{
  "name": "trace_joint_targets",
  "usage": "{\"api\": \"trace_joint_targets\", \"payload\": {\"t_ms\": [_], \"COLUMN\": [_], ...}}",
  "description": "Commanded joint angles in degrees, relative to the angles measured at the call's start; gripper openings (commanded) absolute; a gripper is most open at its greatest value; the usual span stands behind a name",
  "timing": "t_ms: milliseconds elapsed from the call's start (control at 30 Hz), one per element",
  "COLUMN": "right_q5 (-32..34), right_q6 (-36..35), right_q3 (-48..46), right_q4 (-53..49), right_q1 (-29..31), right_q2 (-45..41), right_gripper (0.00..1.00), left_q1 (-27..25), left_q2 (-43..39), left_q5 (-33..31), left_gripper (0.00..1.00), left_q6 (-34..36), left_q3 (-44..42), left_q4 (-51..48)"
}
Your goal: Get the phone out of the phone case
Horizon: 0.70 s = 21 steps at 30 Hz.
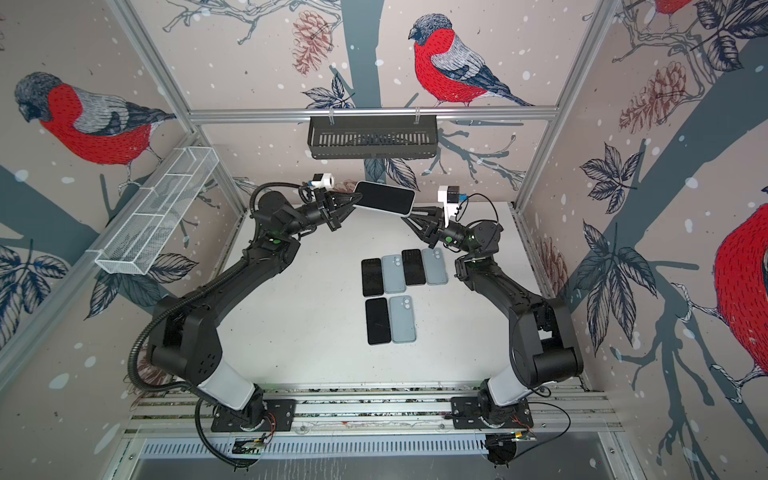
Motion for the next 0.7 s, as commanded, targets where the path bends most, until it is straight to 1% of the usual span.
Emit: {"api": "trace_joint_targets", "payload": {"t_ms": [0, 33, 100, 133, 200, 233, 300, 367, 467, 567, 667], "right_q5": [1.87, 2.63, 4.47, 5.36, 7.75, 7.22, 6.06, 5.31, 5.70, 6.64, 7.28], "right_q6": [-4.39, -3.66, 0.46, 3.13, 10.92, 14.15, 21.92, 26.56, 27.33, 28.25, 32.12], "right_q3": [-1.40, -1.67, -1.93, -1.77, -0.32, 0.30, 1.14, 1.81, 3.01, 2.26, 1.37], "right_q4": [-9.90, -11.46, -13.80, -14.90, -19.37, -19.48, -16.38, -12.71, -13.30, -12.33, -7.99], "right_q1": [-0.47, -0.47, -0.33, -0.30, -0.30, -0.19, 0.90, 2.42, 4.47, 4.90, 4.29], "right_q2": [-3.33, -4.23, -5.83, -6.22, -6.16, -5.73, -4.52, -3.74, -3.51, -3.07, -2.04], "right_gripper": [0.48, 0.51, 0.55, 0.57, 0.59, 0.59, 0.61, 0.64, 0.66, 0.66, 0.64], "left_q1": [1.22, 1.52, 1.77, 1.71, 1.67, 1.67, 1.68, 1.67, 1.67, 1.62, 1.64], "left_q2": [-0.52, -0.64, -0.62, -0.45, 0.03, 0.25, 0.61, 0.95, 1.33, 1.05, 0.62], "left_q5": [0.31, -0.09, -1.14, -1.83, -2.81, -3.15, -3.65, -3.91, -4.11, -4.15, -4.11], "left_gripper": [0.00, 0.00, 0.00, 0.00, 0.00, 0.00, 0.00, 0.00, 0.00, 0.00, 0.00], "left_q6": [1.14, 1.80, 3.13, 3.12, 2.37, 2.19, 2.33, 2.28, 2.00, 2.18, 2.35], "left_q3": [0.82, 0.82, 0.57, 0.31, -0.18, -0.35, -0.56, -0.44, -0.25, -0.48, -1.07], "left_q4": [4.40, 3.92, 3.33, 3.95, 6.10, 6.85, 7.22, 7.69, 8.32, 8.50, 8.67]}}
